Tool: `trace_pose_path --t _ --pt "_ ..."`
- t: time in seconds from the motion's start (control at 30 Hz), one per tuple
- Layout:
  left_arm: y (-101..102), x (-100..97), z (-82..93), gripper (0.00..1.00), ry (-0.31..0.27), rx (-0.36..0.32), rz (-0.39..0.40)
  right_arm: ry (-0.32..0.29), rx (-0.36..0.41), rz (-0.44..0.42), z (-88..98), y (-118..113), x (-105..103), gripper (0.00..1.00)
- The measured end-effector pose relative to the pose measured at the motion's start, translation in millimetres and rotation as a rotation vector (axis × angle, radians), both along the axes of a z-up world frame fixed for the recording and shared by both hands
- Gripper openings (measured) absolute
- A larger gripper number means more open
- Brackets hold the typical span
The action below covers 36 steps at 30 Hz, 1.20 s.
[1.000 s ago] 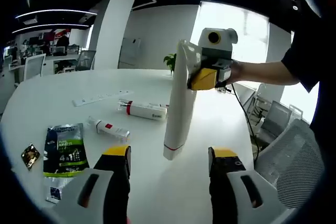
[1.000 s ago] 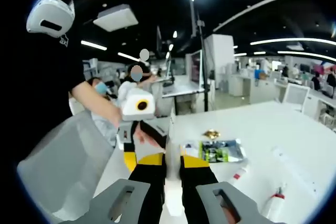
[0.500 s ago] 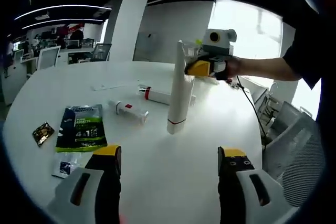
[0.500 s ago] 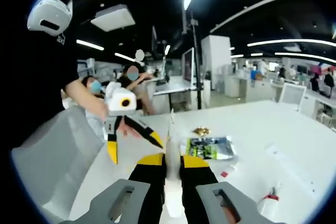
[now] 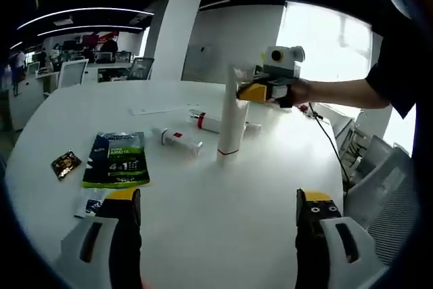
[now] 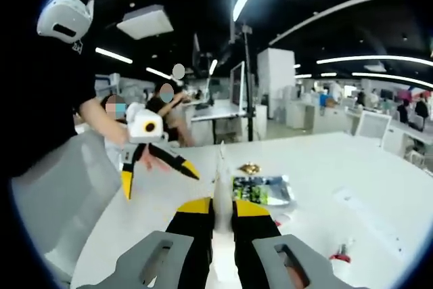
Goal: Arrange the skincare products in the storage area until every visible bottle or jar stands upright without overlapping.
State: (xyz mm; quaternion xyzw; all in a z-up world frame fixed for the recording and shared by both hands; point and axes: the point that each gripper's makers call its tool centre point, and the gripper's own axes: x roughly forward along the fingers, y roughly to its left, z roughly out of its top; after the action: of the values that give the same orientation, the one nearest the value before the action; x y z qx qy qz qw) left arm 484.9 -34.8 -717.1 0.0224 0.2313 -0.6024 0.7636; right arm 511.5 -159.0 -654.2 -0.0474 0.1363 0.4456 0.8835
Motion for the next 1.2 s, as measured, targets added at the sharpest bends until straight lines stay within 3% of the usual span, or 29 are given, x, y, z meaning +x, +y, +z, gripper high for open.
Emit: trace_pose_path --t 0.4,0.57,1.2 --pt "1.8 4.9 -3.1 0.89 0.021 -0.004 0.040 -0.049 0.020 -0.020 0.0 -17.1 17.9 0.01" --pt "3.6 6.6 -3.2 0.96 0.014 -0.001 0.045 -0.068 0.019 -0.006 0.5 -16.6 16.2 0.02" --pt "6.1 6.6 -5.0 0.99 -0.001 0.021 0.059 -0.045 0.034 -0.029 0.4 -15.6 9.7 0.05"
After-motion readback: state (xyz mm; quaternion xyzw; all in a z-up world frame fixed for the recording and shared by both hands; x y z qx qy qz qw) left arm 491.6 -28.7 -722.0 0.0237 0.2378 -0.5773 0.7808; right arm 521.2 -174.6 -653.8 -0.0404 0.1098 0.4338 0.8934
